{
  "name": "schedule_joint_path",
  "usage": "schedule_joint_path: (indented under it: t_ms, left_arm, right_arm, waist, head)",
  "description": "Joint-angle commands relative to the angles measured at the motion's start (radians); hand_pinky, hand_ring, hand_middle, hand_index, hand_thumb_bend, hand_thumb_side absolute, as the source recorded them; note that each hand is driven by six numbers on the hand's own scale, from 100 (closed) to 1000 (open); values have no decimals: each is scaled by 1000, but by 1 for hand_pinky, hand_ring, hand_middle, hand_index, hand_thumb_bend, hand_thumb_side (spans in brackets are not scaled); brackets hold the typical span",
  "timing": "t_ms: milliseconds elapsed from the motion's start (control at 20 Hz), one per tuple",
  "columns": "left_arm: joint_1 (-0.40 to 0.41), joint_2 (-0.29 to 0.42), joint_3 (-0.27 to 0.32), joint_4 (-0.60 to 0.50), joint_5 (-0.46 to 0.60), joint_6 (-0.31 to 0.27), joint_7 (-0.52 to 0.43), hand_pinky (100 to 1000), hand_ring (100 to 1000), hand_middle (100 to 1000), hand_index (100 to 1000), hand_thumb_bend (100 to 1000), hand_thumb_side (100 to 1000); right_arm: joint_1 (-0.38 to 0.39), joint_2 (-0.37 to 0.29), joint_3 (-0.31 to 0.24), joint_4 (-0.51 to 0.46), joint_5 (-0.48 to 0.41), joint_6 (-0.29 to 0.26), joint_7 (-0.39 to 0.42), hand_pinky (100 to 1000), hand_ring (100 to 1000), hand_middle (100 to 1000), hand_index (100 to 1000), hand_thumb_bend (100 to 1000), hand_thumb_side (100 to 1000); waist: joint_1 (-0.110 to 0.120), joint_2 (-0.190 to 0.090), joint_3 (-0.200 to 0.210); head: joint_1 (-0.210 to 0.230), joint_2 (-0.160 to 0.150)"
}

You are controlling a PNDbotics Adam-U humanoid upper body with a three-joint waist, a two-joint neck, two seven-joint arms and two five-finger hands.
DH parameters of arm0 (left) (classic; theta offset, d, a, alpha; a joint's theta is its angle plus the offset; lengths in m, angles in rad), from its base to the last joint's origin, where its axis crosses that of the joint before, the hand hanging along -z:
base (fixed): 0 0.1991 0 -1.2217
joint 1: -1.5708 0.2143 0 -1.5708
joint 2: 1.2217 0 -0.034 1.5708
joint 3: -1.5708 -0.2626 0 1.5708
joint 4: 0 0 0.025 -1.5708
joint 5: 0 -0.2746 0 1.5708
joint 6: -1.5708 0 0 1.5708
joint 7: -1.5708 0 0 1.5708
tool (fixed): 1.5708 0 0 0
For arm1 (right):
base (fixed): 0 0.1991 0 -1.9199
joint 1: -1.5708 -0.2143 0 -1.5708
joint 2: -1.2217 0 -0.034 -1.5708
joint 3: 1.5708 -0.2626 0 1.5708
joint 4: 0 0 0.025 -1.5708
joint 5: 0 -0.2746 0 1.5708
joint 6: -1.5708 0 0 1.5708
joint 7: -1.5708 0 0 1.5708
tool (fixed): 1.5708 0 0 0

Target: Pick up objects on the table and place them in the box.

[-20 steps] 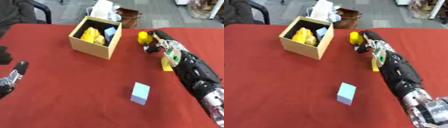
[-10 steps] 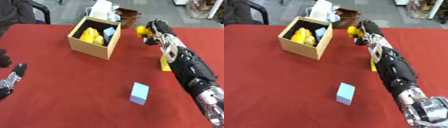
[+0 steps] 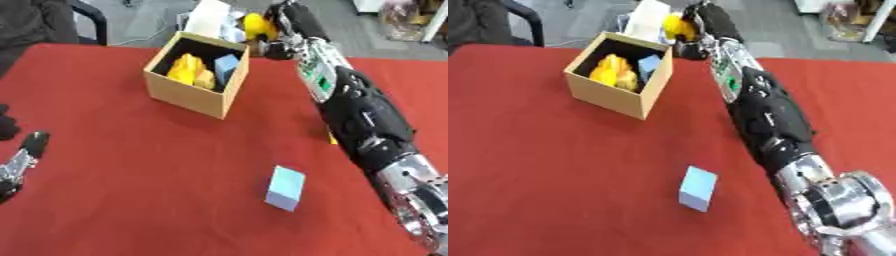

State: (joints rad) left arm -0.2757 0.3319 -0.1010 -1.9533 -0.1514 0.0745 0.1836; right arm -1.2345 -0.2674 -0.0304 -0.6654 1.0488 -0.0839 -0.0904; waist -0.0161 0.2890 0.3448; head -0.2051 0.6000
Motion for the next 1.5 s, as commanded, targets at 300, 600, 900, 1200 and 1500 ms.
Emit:
schedule_joint_path:
  t_ms: [300, 600, 900, 1200, 1500]
  left_arm:
    - [-23, -4, -6, -10, -3, -6, -19, 665, 598, 550, 710, 559, 380]
    - [-21, -8, -6, -4, -5, -6, -23, 667, 598, 549, 712, 554, 383]
    - [-6, -4, 1, 3, -9, -7, -19, 668, 598, 548, 712, 550, 386]
    - [33, 9, 20, 17, -20, -7, 3, 667, 597, 547, 709, 547, 389]
    - [62, 19, 42, 30, -31, -7, 26, 667, 597, 547, 708, 544, 391]
  right_arm:
    - [-19, 46, 2, 18, 67, -12, 29, 711, 693, 651, 813, 100, 222]
    - [-20, 49, 3, 3, 92, 5, 33, 753, 768, 829, 912, 162, 603]
    - [-25, 29, 40, -55, 68, -35, 62, 757, 765, 813, 914, 126, 498]
    - [-11, -42, 132, -174, -63, -177, 152, 760, 763, 810, 917, 100, 389]
    - [66, -163, 238, -341, -334, -260, 292, 764, 769, 819, 923, 100, 427]
  waist:
    - [-21, -22, 41]
    - [-21, -19, 32]
    - [-20, -28, -10]
    - [-21, -51, -103]
    - [-23, -67, -193]
  head:
    - [-30, -26]
    - [-27, -24]
    - [-13, -17]
    - [25, 9]
    - [63, 29]
